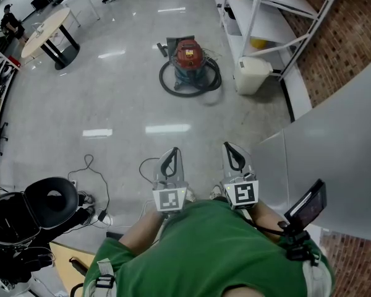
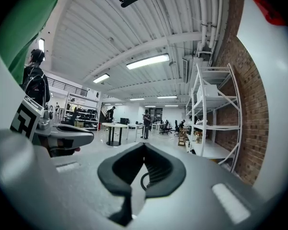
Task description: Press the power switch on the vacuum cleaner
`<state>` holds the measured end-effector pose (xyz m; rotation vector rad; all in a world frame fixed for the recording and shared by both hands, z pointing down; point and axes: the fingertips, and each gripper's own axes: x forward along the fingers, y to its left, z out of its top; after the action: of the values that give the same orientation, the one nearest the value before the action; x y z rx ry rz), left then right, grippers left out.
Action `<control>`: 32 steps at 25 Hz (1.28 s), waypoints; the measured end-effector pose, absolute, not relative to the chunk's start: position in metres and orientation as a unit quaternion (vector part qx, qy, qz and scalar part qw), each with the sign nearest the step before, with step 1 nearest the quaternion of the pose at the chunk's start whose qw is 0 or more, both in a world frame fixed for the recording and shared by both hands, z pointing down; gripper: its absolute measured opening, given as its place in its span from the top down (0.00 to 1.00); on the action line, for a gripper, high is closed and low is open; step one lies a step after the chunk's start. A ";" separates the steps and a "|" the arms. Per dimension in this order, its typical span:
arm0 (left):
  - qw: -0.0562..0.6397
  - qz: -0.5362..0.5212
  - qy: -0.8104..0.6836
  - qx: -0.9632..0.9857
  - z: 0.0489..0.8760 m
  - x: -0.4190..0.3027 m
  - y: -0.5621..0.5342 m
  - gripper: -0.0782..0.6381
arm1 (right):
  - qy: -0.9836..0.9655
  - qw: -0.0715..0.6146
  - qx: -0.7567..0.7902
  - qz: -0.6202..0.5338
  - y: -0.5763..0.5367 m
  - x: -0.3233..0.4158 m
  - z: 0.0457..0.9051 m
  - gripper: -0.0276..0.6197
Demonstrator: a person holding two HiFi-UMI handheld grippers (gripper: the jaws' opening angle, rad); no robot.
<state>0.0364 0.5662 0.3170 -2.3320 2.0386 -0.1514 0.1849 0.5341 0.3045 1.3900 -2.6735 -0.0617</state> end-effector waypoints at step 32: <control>0.043 -0.069 0.637 -0.767 0.333 -0.011 0.541 0.88 | -0.887 0.082 0.454 -0.019 0.517 0.123 0.317 0.95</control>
<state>-0.0113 0.5412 0.3329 -2.3445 1.9474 -0.2102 0.1226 0.5167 0.3173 1.3558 -2.6492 -0.0560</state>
